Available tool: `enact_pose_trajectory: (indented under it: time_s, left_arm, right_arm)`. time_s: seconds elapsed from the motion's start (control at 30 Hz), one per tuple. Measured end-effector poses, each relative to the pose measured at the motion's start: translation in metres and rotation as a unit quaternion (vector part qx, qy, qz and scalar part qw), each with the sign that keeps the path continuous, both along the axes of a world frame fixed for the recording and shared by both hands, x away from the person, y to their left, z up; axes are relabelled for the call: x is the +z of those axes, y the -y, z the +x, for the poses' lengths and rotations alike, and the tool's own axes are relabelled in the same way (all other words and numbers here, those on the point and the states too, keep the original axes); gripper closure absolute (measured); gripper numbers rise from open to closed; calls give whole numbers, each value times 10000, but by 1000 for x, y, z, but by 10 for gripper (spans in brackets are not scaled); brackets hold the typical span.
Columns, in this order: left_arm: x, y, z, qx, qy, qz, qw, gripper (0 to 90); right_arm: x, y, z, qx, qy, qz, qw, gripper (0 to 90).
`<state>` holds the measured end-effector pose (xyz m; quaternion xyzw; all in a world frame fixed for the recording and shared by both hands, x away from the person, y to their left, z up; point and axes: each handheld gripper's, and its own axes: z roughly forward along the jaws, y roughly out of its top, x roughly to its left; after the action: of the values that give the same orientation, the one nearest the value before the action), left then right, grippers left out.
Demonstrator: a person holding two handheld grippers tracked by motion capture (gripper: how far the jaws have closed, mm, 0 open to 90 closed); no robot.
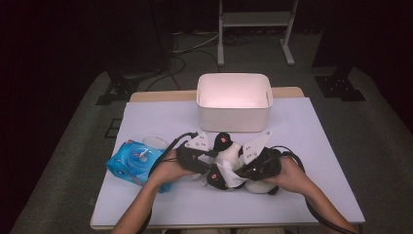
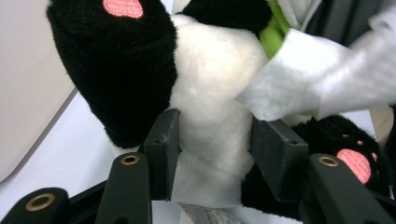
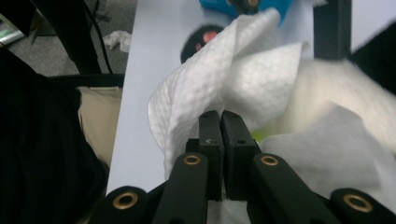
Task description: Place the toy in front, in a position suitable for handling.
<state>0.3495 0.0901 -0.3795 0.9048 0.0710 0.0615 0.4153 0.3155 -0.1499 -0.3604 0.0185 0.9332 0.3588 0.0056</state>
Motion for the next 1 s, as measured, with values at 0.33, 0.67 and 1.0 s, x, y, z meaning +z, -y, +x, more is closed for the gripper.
enact_pose_trajectory:
  time_s: [0.33, 0.67, 1.0]
  left_arm:
    - [-2, 0, 2, 44, -30, -45, 10000, 504]
    - [-3, -1, 5, 37, -109, -118, 9999, 504]
    - [-4, -2, 5, 74, -149, -177, 9997, 504]
  right_arm:
    - [-1, 22, 3, -354, 127, -46, 9993, 870]
    - [1, -5, -4, -146, 175, 165, 9996, 869]
    - [7, -25, -6, 151, 35, 304, 9994, 867]
